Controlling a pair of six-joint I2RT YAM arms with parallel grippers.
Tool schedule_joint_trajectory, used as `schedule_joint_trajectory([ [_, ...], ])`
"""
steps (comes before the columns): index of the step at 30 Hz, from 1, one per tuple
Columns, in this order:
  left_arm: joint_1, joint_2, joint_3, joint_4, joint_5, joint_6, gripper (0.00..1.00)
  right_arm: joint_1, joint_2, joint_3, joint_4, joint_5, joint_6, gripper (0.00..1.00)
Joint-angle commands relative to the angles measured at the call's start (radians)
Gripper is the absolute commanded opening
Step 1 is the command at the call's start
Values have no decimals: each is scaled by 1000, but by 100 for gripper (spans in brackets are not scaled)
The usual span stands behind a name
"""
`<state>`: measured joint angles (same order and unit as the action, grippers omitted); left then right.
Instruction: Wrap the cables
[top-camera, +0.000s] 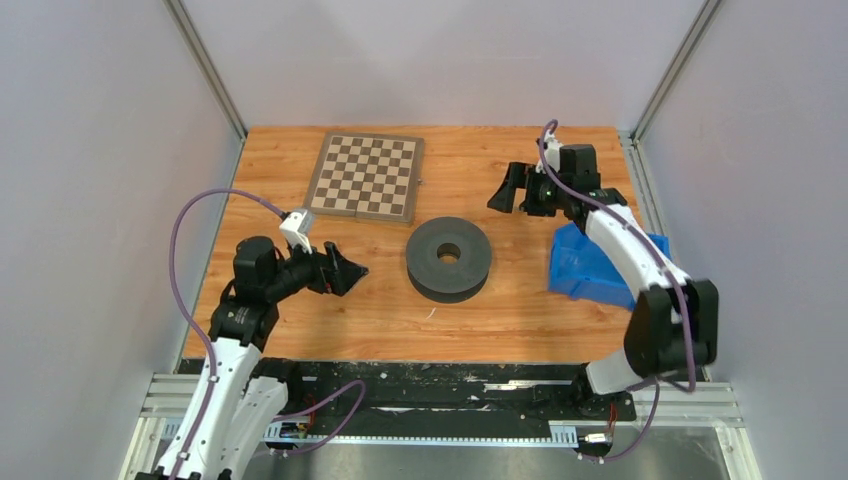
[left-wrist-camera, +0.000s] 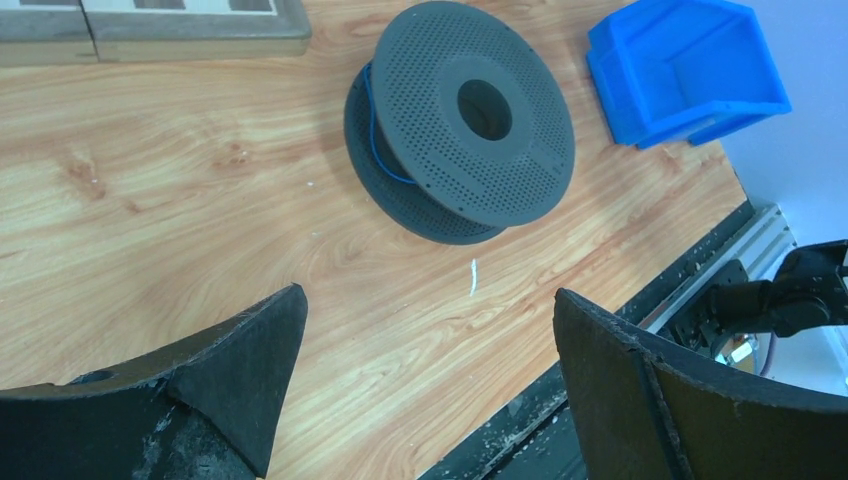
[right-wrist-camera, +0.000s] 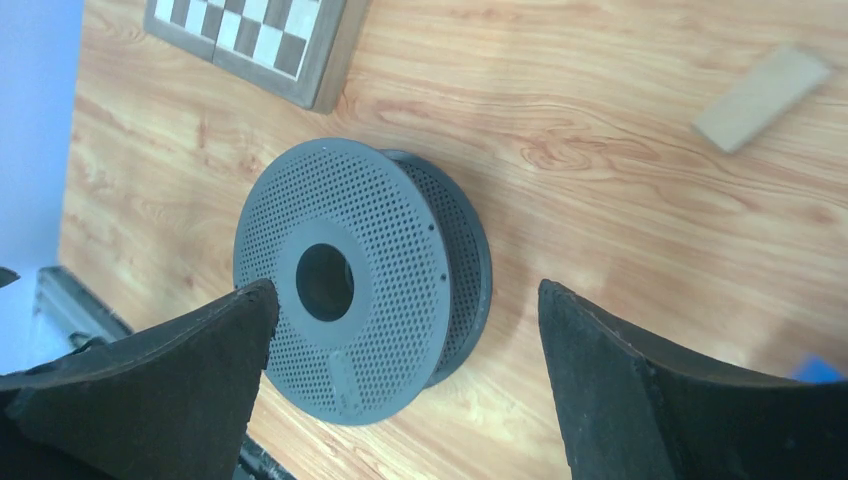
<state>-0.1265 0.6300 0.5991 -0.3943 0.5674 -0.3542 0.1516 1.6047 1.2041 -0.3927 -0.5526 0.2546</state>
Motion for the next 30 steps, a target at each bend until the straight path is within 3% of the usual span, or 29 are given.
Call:
schedule_joint_trajectory([
  [1,-12,-57,42,8,33,19,100,64,-248,-96,-57,388,50,100],
  [4,-13,-103,31,36,-26,-30,100,100,-401,-176,-80,493,81,100],
  [16,-13,-266,-13,95,-159,-59,100,139,-997,-470,-75,430,107,100],
  [30,-12,-326,-41,139,-200,-74,100,139,-1104,-489,-79,391,90,100],
])
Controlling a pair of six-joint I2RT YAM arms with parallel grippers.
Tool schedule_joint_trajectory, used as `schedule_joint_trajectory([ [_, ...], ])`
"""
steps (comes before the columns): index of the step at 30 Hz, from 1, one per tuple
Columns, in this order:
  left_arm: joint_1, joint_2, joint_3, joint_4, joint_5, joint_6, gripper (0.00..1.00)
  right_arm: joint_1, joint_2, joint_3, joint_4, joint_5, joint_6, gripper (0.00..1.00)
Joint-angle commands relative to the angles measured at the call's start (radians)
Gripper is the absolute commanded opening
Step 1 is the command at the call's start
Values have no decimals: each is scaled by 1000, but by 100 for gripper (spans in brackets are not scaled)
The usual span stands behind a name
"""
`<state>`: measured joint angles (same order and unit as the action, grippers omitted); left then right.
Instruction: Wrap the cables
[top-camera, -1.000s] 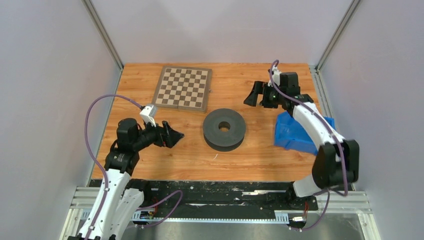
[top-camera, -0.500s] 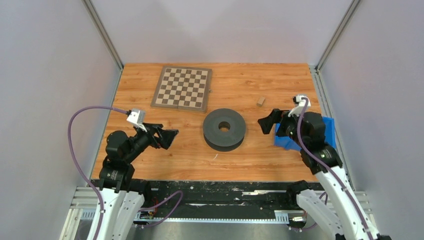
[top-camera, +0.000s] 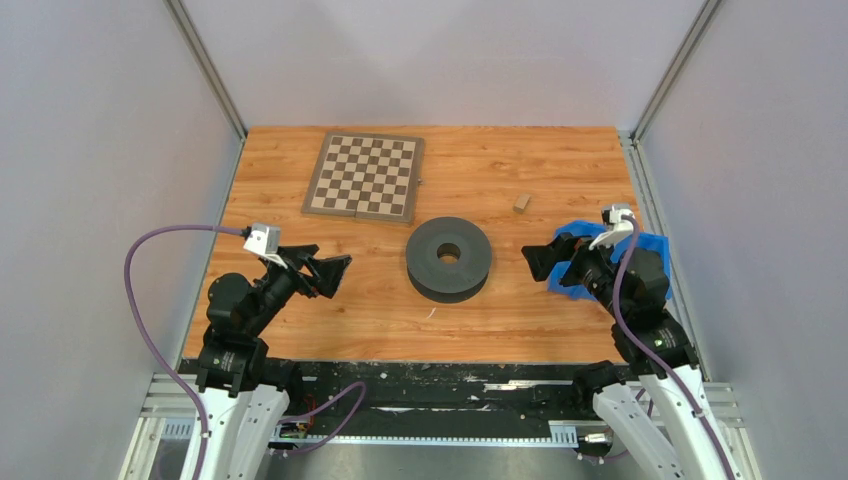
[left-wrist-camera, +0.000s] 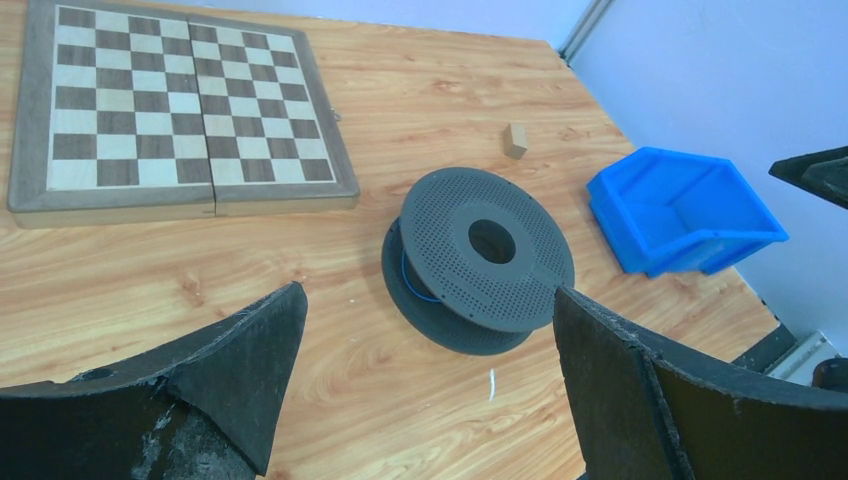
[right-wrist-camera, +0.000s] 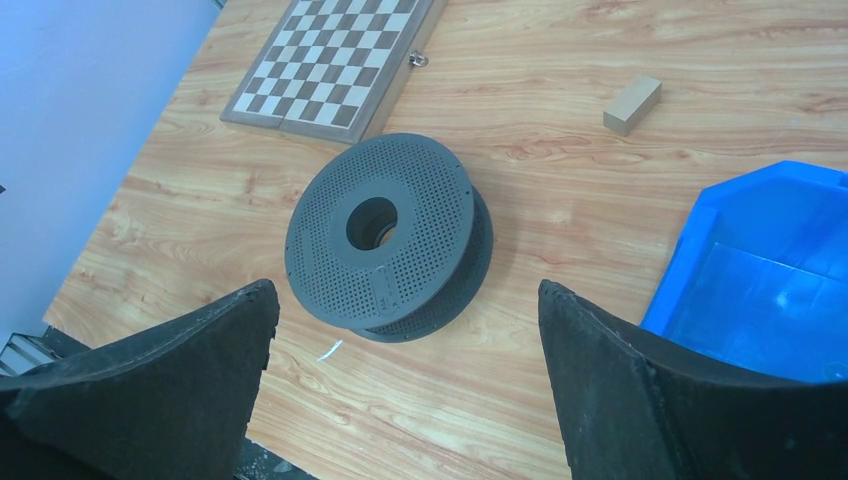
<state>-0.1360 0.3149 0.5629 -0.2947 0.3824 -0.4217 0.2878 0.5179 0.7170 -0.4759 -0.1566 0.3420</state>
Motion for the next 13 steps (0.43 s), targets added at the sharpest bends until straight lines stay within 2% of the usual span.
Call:
schedule_joint_trajectory([
  [1,-3,-12,-4,39,-17,-6,100,3,-23,-5,4,-5,4,100],
  [13,-3,-19,-8,48,-5,-9,100,3,-60,-12,-4,6,9,100],
])
